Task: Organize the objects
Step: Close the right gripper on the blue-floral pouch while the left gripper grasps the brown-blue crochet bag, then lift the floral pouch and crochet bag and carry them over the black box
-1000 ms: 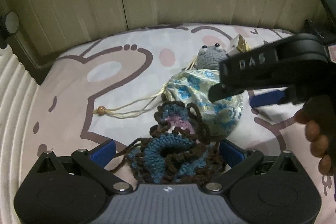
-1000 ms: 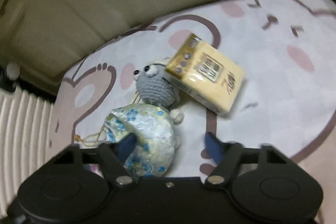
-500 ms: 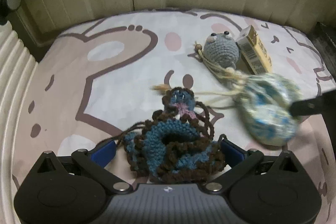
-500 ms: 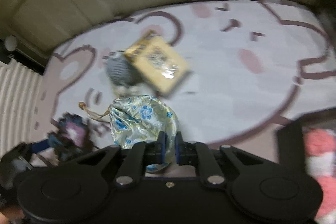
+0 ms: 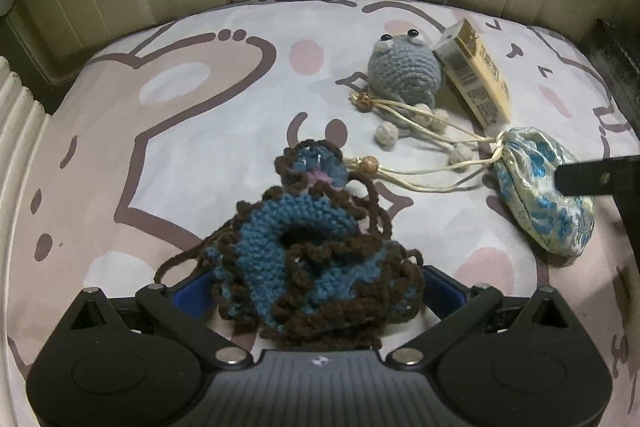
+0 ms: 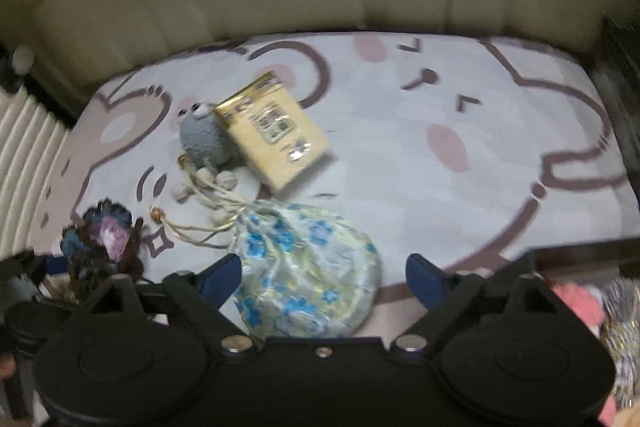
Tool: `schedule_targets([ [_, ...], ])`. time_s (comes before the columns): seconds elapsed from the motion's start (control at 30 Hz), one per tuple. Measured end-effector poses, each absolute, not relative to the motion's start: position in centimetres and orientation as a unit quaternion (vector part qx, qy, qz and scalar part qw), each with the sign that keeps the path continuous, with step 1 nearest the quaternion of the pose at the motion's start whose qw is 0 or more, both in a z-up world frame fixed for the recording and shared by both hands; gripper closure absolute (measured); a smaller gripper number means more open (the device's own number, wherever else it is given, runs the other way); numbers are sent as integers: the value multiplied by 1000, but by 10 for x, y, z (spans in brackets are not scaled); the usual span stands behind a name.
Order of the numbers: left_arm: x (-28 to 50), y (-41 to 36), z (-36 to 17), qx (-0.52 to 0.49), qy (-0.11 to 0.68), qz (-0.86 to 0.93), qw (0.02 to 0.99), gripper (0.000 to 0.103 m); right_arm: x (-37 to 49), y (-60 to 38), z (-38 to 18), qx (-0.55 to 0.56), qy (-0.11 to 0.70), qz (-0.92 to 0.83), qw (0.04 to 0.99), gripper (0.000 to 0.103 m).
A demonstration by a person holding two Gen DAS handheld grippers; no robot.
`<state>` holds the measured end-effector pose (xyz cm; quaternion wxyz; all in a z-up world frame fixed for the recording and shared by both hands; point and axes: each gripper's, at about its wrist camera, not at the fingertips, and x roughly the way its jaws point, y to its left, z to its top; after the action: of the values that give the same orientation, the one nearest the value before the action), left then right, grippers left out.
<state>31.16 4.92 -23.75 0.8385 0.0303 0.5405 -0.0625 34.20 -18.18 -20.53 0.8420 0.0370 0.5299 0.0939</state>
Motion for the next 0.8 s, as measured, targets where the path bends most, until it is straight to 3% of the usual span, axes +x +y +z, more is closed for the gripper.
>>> schedule_targets([
  [0.3, 314, 50, -238, 18, 534, -58, 843, 0, 346, -159, -226, -27, 544, 116, 830, 8],
  [0.47, 319, 56, -236, -13, 535, -42, 843, 2, 346, -156, -229, -28, 544, 127, 829, 15],
  [0.67, 322, 55, -232, 0, 539, -29, 842, 18, 345, -151, -226, -48, 542, 138, 827, 20],
  [0.73, 322, 59, -228, -8, 538, -19, 843, 32, 345, -150, -225, -52, 542, 138, 827, 20],
  [0.8, 322, 64, -225, -18, 539, -13, 842, 40, 345, -150, -222, -51, 543, 136, 827, 20],
])
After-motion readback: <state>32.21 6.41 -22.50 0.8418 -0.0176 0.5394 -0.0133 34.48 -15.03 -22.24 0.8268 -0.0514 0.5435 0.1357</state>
